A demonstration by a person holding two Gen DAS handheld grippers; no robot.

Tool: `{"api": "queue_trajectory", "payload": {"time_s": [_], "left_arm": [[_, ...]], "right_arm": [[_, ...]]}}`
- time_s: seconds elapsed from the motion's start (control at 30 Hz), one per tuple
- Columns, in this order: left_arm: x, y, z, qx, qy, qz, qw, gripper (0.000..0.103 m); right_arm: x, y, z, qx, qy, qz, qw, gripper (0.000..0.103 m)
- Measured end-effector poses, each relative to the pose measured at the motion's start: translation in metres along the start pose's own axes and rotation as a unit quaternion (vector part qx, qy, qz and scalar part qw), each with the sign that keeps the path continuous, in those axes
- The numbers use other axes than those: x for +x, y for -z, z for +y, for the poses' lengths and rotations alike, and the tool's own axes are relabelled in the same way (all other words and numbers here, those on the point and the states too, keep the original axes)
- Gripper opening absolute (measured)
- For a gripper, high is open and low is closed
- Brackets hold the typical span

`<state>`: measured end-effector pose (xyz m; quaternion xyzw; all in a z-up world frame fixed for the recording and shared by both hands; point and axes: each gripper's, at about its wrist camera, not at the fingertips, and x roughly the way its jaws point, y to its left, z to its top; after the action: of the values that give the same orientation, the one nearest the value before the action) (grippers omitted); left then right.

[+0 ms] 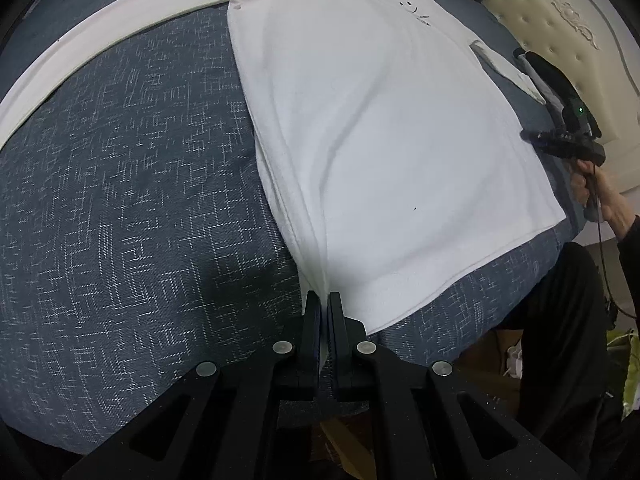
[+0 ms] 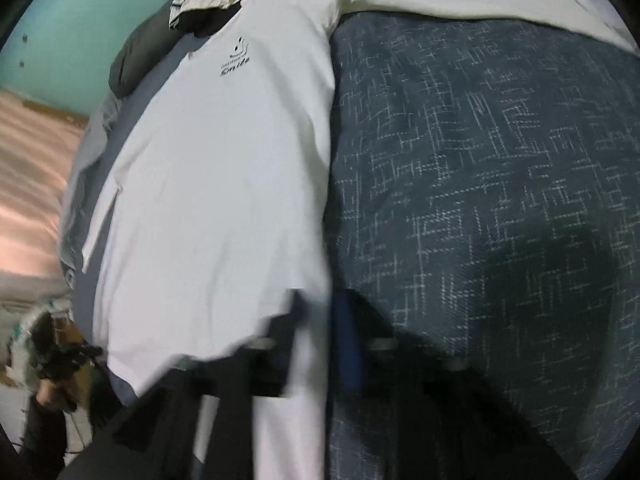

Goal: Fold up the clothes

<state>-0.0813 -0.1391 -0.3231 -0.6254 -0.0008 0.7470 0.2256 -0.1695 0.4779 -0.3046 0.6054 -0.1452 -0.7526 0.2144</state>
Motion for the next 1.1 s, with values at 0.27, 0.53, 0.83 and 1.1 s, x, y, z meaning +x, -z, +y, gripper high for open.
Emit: {"api": "queue_trajectory", "payload": {"time_s": [0.27,0.53,0.83,1.1], "left_arm": [[-0.004,0.002,0.007,-0.003,-0.001,-0.004,1.0,0.004],[-0.009,0.004,0.016,-0.018,0.015,-0.01,0.9997,0.004],[-0.023,0.012,0.026,-0.041,0.026,-0.011,0.9988,0.017],[-0.022,0.037,0.037,-0.046,0.015,0.006,0.9988,0.019]], "right_arm": [[-0.011,0.007,0.014,0.003,0.027,-0.008,1.0,0.002],[-0.027,0.031,0.034,0.005,0.024,0.018,1.0,0.036],[-0.042,0.091,0.057,-0.008,0.028,0.058,0.998,0.036],[-0.019,0.111,0.073,0.0,0.036,0.068,0.997,0.036]]}}
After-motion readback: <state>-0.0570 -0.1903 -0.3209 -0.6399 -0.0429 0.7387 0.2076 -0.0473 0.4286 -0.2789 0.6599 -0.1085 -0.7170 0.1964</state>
